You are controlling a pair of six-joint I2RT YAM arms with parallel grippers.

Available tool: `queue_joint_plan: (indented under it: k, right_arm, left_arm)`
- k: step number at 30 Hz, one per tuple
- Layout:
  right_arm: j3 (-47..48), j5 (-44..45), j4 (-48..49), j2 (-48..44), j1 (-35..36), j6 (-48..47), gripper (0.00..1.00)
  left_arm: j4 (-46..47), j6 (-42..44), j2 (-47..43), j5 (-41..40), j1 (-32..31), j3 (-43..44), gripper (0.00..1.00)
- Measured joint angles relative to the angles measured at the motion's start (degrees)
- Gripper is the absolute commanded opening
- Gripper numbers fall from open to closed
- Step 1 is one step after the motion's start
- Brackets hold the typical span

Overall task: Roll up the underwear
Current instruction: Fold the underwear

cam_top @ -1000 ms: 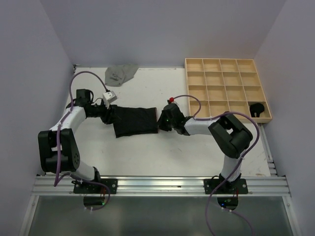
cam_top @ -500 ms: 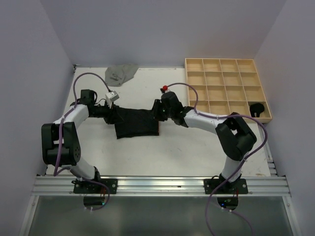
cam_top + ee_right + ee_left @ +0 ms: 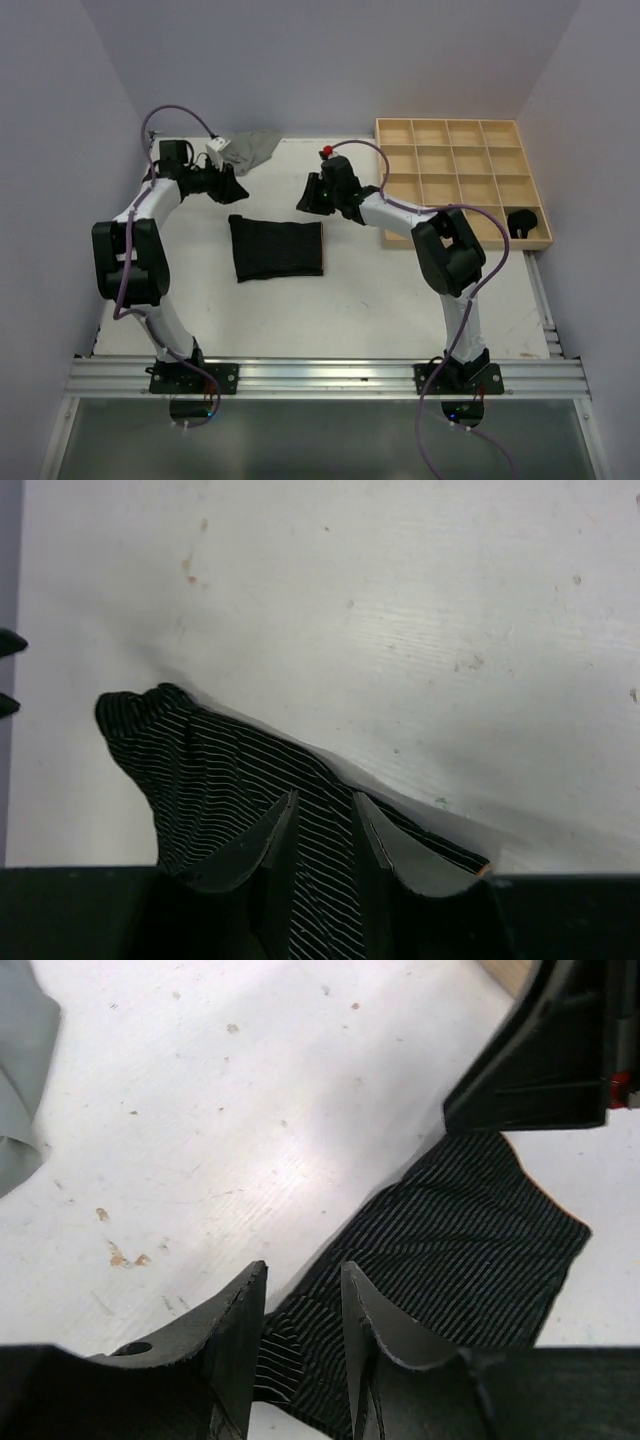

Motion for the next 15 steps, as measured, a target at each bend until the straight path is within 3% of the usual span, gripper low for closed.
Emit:
queue_joint_plan:
  k: [4,8,11,15]
  right_arm:
    - [-1.31,-0.04,-2.16,1.29,-0.20,-1.46,0.31]
    - [-6.34,-0.55,-1.97,2.14,-0.15,-1.90,0.31]
    - [-8.44,-1.03,0.26,1.29,-0.15,-2.08,0.31]
    - [-11.04,-1.07,2.14,0.00,-0.15,-2.05,0.30]
  left_arm:
    - [-0.90,0.26,6.10,-2.84,0.00,3.13,0.37]
    - [-4.74,2.69,8.66,-6.32,-0.09,1.07,0.13]
    - [-7.10,5.53,8.28,-9.31,-0.09,-2.64,0.02]
    - [-8.61,7.96,6.91,-11.93,0.59,-7.82,0.00]
